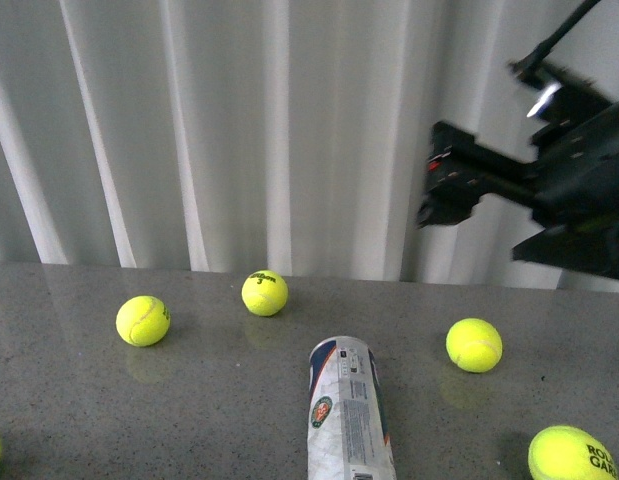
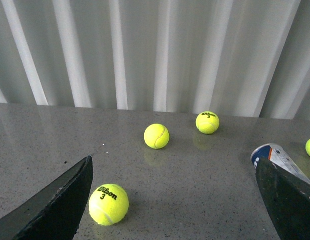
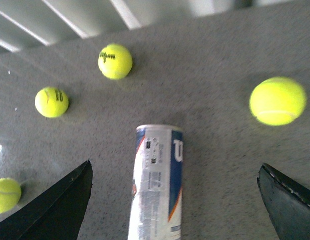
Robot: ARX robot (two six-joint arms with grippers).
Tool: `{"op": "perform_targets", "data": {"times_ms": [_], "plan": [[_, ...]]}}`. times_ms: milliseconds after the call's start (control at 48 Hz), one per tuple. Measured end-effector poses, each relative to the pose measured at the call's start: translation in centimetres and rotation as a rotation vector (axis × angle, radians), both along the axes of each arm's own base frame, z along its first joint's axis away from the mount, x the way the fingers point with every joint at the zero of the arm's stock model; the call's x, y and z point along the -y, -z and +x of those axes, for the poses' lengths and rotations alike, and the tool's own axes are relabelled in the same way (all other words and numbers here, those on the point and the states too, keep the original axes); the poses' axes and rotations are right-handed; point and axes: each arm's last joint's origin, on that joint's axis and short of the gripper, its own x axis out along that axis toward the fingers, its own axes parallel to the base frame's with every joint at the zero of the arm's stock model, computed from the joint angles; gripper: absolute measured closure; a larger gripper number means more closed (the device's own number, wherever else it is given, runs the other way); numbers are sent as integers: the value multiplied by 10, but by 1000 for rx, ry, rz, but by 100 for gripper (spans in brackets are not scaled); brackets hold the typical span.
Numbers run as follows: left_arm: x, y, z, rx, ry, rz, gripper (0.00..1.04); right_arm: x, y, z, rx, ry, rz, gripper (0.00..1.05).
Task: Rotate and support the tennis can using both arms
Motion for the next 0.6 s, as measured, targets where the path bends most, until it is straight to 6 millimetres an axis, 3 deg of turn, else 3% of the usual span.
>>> {"op": "perform_targets", "data": {"times_ms": [229, 438, 604], "plan": [[0, 0, 0, 0, 0, 0, 7, -46, 61, 24, -220, -73, -12, 7], [0, 0, 0, 0, 0, 0, 7, -62, 110, 22, -358, -122, -67, 7], [0, 0, 0, 0, 0, 0, 7, -66, 132, 30, -400, -123, -79, 7]]}}
